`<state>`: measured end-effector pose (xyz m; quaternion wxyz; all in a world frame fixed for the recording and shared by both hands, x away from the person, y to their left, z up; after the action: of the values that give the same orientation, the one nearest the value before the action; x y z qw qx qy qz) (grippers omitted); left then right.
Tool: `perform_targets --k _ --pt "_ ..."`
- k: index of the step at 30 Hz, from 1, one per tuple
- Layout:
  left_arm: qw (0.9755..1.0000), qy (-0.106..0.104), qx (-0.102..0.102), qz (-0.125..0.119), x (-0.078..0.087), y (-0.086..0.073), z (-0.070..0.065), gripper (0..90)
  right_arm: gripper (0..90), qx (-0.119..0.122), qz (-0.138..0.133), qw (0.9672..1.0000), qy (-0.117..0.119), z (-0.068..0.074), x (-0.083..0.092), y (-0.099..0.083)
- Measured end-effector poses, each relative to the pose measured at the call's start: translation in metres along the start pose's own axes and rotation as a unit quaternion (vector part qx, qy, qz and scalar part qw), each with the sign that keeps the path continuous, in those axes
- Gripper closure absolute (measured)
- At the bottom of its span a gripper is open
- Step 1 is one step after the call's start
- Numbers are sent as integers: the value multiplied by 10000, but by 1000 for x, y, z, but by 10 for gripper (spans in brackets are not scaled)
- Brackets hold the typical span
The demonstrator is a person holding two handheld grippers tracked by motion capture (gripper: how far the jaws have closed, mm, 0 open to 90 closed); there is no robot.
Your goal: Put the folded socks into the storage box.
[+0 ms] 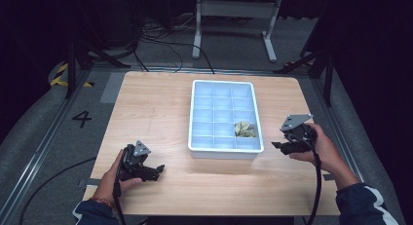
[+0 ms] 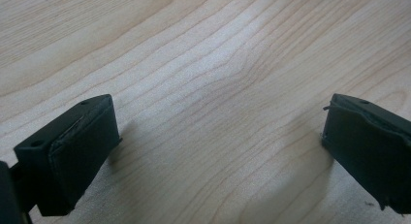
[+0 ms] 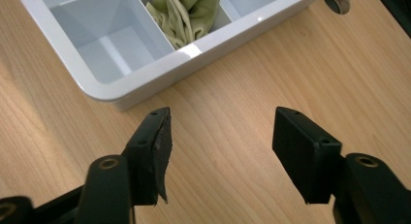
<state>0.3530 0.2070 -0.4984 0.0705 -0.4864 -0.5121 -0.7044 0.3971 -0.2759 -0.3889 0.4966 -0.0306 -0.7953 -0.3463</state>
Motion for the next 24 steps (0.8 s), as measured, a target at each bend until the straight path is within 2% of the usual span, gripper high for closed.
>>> perform_targets --k 14,18,24 --pt "10000 10 -6 19 0 0 0 0 349 -119 -133 9998 -3 11 -1 -25" --pt "10000 12 -14 19 0 0 0 0 342 -147 -173 9997 74 17 -4 -33" --pt "10000 12 -22 11 0 0 0 0 332 -212 -207 9996 8 23 -6 -40"
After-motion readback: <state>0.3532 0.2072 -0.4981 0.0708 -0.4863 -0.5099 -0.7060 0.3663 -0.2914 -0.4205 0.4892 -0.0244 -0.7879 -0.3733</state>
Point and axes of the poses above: each handheld gripper's, and its own axes: x roughly backward along the jaws, y roughly out of its top, z roughly to its left, the point moved 2 cm from there along -x, roughly forward along the jaws
